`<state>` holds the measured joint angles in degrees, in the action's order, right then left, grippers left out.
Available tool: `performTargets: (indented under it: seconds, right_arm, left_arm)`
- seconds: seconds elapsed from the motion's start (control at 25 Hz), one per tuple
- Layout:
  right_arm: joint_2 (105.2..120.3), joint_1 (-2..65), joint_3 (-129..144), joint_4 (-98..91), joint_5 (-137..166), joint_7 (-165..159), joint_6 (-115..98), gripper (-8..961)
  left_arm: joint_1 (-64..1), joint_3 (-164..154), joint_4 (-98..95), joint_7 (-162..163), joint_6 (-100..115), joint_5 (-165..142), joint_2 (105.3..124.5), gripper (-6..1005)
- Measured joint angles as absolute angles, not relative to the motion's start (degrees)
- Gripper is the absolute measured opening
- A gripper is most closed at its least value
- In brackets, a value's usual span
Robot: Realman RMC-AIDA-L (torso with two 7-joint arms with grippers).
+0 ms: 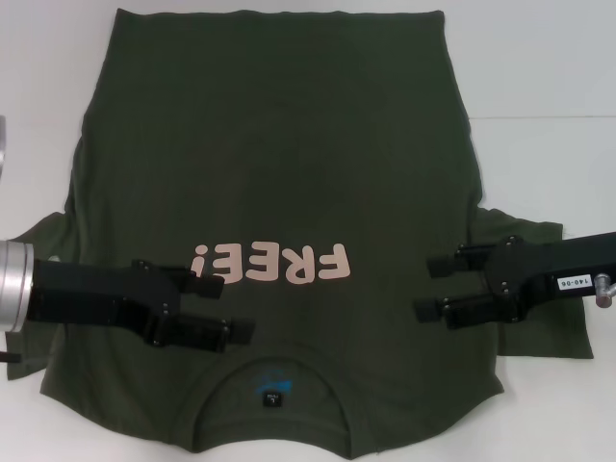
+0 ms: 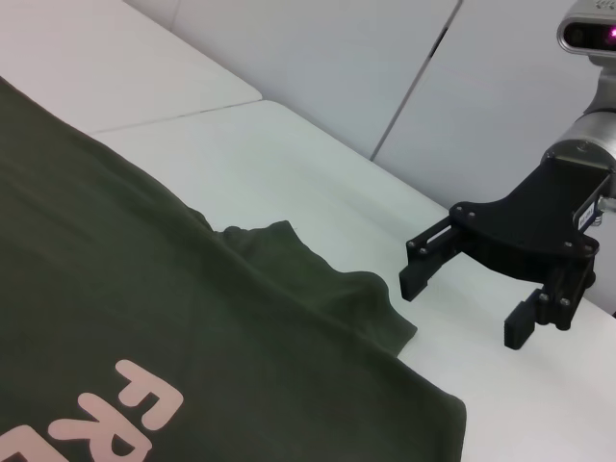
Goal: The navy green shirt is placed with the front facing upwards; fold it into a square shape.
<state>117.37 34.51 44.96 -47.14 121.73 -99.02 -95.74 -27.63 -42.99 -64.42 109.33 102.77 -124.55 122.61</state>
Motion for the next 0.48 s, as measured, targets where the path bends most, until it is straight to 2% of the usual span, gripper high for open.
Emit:
performTargets:
  seconds: [0.48]
  right_arm:
    - [117.42, 34.57, 45.0, -47.1, 121.85, -99.32, -95.8, 857]
  left_arm:
    - [-27.78, -42.98, -64.42, 109.34, 102.18, -124.5, 122.61, 934]
